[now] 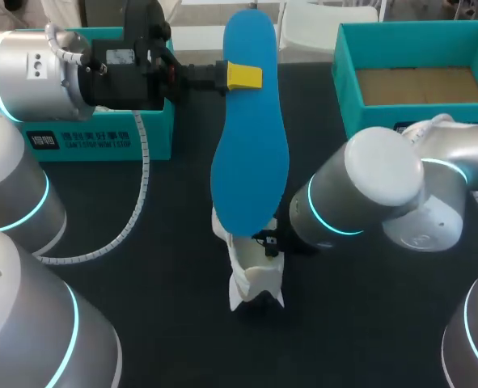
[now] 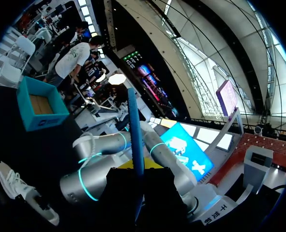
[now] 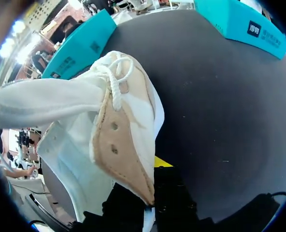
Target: Take the shoe out of the shoebox, open the shoe tongue, remove and reinsert the insole, then place the shoe into the shoebox
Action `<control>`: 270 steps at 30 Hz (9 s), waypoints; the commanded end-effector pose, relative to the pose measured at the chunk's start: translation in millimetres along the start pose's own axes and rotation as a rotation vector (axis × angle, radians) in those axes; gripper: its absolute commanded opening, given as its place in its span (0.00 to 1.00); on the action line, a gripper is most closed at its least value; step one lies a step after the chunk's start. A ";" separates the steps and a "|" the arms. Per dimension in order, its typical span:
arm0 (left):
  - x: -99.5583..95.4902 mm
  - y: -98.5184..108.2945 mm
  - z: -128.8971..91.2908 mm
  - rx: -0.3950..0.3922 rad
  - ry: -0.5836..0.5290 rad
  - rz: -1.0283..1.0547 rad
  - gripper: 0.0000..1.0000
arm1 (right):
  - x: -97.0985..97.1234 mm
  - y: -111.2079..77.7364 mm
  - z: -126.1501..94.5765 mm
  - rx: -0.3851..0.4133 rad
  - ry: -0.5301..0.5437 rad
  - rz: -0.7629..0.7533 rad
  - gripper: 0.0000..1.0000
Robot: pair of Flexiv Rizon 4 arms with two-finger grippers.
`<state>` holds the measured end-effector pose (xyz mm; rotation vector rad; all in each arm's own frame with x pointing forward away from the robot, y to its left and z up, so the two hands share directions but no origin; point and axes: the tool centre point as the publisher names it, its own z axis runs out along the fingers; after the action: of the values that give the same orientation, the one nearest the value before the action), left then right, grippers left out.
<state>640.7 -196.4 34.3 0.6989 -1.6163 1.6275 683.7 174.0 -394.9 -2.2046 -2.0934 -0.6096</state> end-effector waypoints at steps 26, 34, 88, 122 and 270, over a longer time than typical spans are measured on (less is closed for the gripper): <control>-0.9 0.3 1.7 0.001 0.000 0.000 0.00 | -18.5 -17.6 20.4 -0.002 0.047 0.124 1.00; -0.9 0.3 1.7 0.001 0.000 0.000 0.00 | -7.7 -18.0 -1.2 0.018 0.240 0.081 1.00; -0.9 0.3 1.7 0.001 0.000 0.000 0.00 | -14.8 44.8 -101.0 0.139 0.319 0.140 1.00; -0.9 0.3 1.7 0.001 0.000 0.000 0.00 | -30.7 71.2 -164.4 0.324 0.317 0.186 1.00; -82.2 -26.4 -31.8 -0.027 -0.024 2.371 0.00 | 20.2 126.0 -281.9 0.148 0.932 0.108 1.00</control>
<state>713.2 -175.6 -15.9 -1.6400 -2.3517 2.6160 732.9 97.1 -98.3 -1.4741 -1.4495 -1.1352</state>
